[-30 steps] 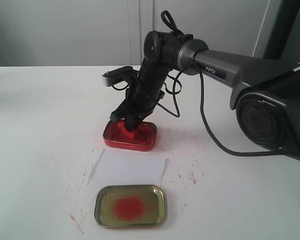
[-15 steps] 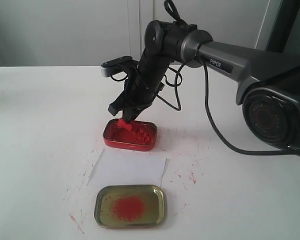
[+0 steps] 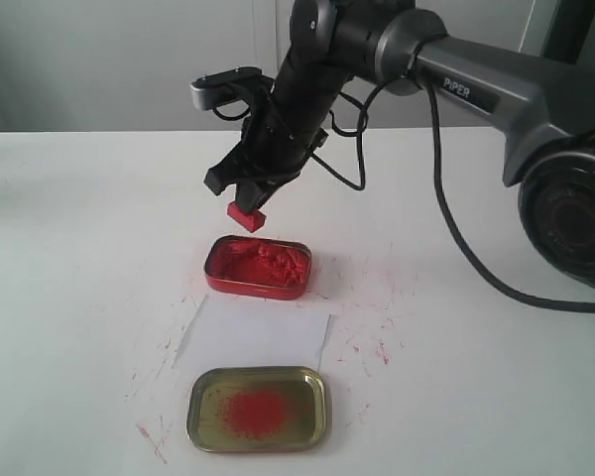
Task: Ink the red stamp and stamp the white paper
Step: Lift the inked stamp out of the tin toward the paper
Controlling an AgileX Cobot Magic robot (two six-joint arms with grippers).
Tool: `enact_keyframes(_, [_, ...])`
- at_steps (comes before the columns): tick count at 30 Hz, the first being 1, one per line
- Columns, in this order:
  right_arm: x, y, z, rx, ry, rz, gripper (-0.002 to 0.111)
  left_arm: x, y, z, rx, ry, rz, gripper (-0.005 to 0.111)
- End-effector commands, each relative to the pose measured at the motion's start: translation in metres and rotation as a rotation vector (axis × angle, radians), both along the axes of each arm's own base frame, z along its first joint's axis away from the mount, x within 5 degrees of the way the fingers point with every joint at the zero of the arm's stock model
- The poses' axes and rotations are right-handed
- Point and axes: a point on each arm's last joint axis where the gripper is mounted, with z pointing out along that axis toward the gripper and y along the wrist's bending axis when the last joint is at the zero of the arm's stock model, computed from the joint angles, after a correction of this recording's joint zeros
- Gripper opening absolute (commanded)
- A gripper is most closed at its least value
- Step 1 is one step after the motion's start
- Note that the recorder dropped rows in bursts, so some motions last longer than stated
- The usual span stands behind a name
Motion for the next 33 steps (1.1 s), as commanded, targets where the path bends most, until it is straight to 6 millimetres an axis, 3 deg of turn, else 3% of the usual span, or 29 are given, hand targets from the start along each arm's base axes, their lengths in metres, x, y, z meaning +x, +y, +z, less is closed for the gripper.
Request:
enact_keyframes(1, [-0.016, 0.01, 0.018, -0.009, -0.014, 0.024, 0.0, 0.0, 0.0, -0.002, -0.015, -0.001, 0.005, 0.0])
enact_keyframes(18, [-0.062, 0.052, 0.033, -0.077, -0.068, 0.13, 0.0, 0.0, 0.0, -0.002, -0.015, -0.001, 0.005, 0.0])
enact_keyframes(24, [-0.069, 0.05, 0.038, -0.085, -0.074, 0.138, 0.0, 0.0, 0.0, -0.002, -0.015, -0.001, 0.005, 0.0])
enact_keyframes(33, [-0.091, 0.033, 0.031, -0.189, -0.061, 0.17, 0.0, 0.0, 0.0, -0.002, -0.015, -0.001, 0.005, 0.0])
